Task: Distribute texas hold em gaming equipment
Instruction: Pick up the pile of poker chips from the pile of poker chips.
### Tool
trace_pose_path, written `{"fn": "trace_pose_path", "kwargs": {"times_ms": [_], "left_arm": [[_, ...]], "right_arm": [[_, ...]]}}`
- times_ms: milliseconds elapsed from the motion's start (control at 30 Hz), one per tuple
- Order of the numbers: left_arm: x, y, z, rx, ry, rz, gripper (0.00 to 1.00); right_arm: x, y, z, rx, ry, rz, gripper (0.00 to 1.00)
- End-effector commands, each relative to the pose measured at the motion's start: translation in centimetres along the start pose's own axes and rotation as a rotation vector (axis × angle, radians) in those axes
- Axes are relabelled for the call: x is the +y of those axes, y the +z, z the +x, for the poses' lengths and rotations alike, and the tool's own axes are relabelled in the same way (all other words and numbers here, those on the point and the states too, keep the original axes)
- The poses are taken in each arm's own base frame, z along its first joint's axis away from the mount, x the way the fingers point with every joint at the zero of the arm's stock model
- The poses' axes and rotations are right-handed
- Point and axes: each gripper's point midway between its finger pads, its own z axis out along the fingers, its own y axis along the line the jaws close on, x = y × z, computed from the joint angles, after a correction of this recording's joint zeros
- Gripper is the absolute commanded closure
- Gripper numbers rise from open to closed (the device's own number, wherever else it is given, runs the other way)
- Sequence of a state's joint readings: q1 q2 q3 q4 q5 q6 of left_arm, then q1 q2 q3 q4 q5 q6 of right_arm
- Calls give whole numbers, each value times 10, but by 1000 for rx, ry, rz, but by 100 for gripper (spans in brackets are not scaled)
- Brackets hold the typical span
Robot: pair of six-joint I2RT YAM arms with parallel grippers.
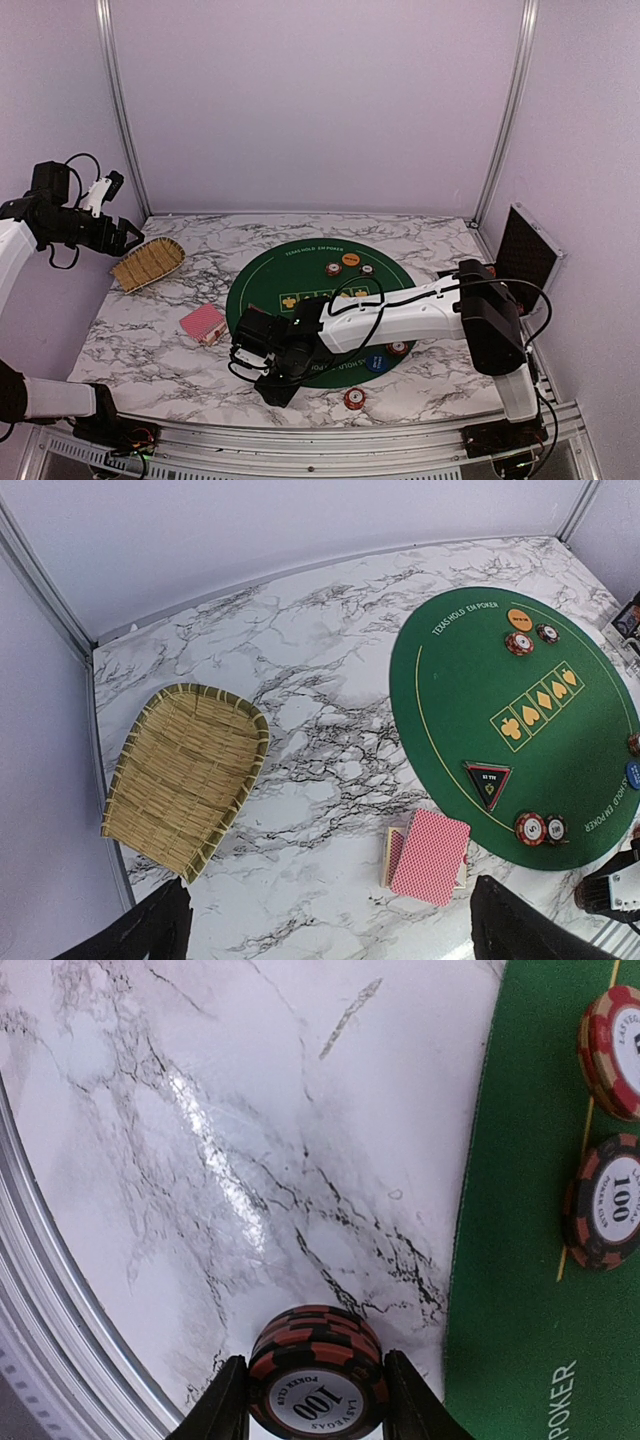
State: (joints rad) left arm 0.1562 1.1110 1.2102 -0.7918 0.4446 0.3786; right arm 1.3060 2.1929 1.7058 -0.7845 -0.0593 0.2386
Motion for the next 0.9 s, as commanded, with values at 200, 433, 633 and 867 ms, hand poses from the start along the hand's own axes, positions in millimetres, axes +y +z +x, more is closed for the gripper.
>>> {"fn": "trace_pose_path", "kwargs": {"times_ms": [200,433,633,867], "left_arm": [[-2,-7,3,8,6,-4,1],[-2,-7,2,5,7,-6,1],[-2,-7,2,5,7,-6,1],[-2,-7,2,6,6,-6,1]], "right_arm": [[3,1,-6,-12,-1,-2,71],[6,-10,-14,-36,0,-10,87],[9,-33,-24,-82,2,-18,93],[9,-47,-26,-102,14,-18,94]]}}
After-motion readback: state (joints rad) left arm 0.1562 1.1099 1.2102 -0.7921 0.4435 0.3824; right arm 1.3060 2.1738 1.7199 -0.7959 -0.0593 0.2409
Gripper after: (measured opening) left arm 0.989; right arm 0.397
